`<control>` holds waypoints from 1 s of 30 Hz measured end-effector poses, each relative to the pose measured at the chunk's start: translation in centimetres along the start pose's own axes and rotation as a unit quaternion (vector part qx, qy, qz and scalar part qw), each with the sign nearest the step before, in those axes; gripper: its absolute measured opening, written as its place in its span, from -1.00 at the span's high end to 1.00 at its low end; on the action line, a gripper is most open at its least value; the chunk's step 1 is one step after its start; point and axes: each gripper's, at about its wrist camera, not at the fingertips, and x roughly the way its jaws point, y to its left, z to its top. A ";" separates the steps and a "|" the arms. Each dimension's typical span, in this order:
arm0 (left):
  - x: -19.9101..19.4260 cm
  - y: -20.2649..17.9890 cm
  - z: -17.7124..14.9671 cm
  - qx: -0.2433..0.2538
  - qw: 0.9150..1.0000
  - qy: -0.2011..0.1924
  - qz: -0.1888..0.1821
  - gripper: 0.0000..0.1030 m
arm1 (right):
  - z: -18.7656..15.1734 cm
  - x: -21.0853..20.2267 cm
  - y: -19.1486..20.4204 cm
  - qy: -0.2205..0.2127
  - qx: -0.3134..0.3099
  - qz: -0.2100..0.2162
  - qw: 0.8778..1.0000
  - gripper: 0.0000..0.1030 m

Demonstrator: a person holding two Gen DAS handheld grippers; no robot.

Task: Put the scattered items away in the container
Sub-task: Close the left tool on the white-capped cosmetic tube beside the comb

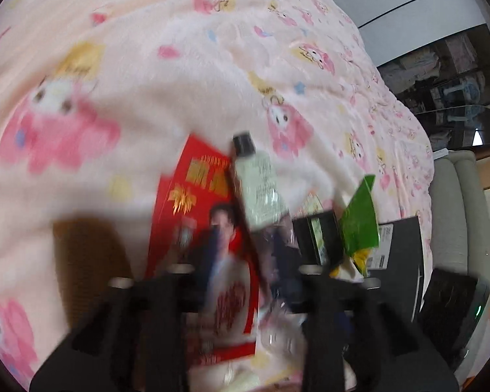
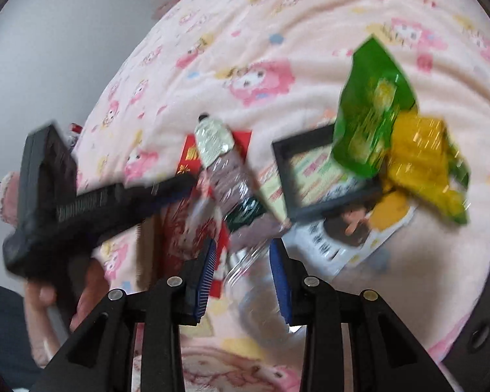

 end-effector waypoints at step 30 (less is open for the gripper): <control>2.3 -3.2 3.7 0.054 0.997 -0.024 0.055 0.00 | -0.7 -1.2 -2.3 -0.008 0.042 0.027 0.999 0.38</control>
